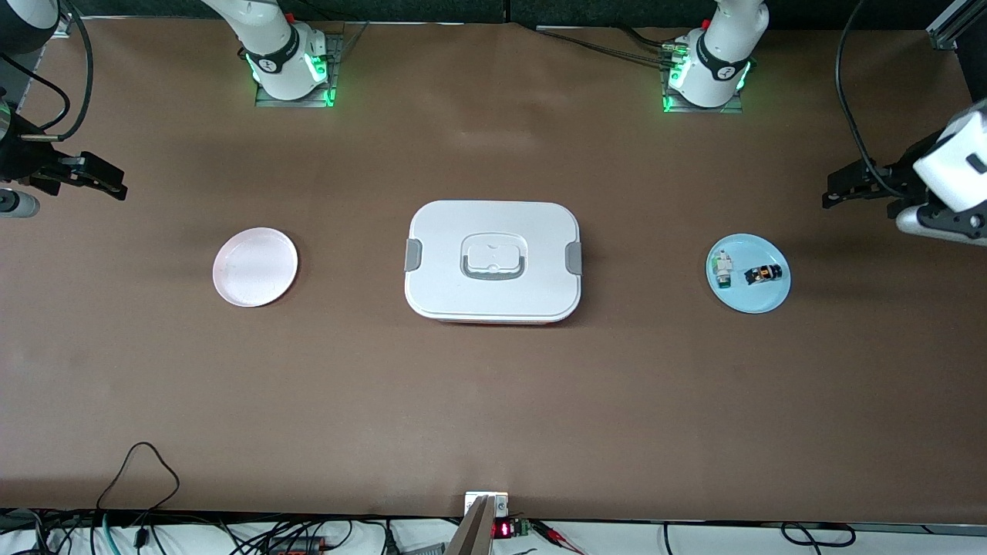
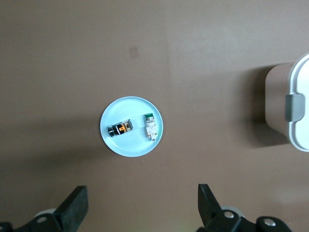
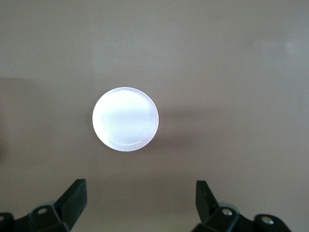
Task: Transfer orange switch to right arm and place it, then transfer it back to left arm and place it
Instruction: 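Raise the left gripper away from the blue plate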
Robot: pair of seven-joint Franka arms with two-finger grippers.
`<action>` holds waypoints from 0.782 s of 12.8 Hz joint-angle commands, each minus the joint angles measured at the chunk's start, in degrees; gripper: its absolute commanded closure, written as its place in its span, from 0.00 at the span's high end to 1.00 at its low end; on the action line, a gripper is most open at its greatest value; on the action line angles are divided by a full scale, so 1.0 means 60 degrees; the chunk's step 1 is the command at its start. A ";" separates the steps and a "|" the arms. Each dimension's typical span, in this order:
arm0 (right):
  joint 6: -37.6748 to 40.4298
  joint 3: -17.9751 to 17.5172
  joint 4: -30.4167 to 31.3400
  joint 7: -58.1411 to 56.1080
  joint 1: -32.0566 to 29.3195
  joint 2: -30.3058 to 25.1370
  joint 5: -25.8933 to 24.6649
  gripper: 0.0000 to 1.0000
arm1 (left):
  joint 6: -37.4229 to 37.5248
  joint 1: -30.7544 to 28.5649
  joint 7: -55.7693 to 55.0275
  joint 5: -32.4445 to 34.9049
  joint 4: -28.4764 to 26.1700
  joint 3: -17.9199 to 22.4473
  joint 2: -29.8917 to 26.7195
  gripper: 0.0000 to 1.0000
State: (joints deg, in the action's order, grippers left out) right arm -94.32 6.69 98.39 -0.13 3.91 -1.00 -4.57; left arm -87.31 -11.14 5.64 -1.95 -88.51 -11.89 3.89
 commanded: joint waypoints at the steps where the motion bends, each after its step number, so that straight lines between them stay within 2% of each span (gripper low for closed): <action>1: 0.0193 0.0028 -0.0196 -0.0037 -0.0007 0.0079 0.0132 1.00 | 0.0241 0.1253 -0.0179 -0.0145 0.0016 0.1261 -0.0340 1.00; 5: 0.0193 0.0028 -0.0211 -0.0051 -0.0006 0.0079 0.0132 1.00 | 0.0241 0.1578 0.0027 -0.0086 -0.0481 0.1293 -0.0911 1.00; 10: 0.0193 0.0013 -0.0196 -0.0051 0.0008 0.0079 0.0132 1.00 | 0.0109 0.1798 0.0011 -0.0042 -0.0336 0.1467 -0.0882 1.00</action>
State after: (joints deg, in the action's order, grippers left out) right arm -94.27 6.69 98.39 -0.14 3.92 -1.00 -4.57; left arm -86.11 -1.00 5.14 -1.97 -89.62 -5.12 -0.22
